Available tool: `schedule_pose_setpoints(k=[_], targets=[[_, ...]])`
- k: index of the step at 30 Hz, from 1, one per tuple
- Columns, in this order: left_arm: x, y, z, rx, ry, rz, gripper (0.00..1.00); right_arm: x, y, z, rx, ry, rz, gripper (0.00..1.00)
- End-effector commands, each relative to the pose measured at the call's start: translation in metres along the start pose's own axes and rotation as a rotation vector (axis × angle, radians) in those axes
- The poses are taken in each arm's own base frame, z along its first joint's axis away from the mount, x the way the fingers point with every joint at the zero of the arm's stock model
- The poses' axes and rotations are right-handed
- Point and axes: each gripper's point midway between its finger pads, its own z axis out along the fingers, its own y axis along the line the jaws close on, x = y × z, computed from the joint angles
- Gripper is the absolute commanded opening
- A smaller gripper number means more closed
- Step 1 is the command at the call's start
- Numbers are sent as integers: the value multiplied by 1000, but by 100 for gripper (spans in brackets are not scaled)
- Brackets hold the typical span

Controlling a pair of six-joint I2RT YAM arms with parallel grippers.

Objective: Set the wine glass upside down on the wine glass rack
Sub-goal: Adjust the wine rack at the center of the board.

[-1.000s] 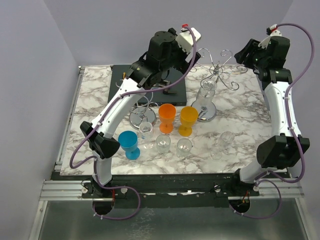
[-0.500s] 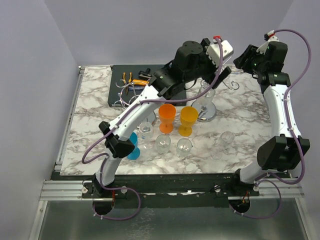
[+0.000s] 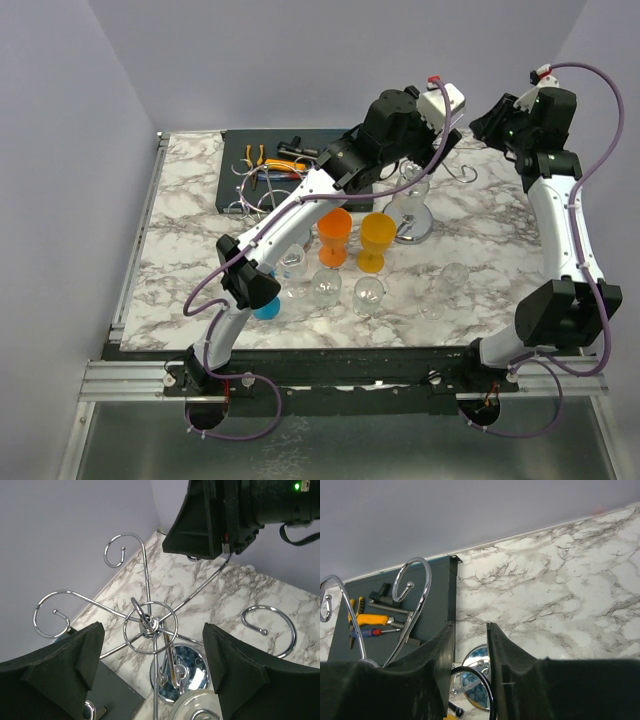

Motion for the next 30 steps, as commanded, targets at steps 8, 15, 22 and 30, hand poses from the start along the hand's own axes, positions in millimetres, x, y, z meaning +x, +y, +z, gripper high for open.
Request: schedule_pose_setpoints(k=[8, 15, 22, 30], targets=[[-18, 13, 4, -43, -73, -48, 73, 2, 10, -31, -17, -18, 10, 27], [-8, 15, 3, -11, -47, -48, 67, 10, 1, -39, 35, -11, 10, 24], [-13, 10, -5, 23, -48, -54, 67, 18, -10, -54, 102, -15, 16, 23], [-34, 12, -22, 30, -87, -58, 75, -5, -14, -75, 169, -65, -9, 42]])
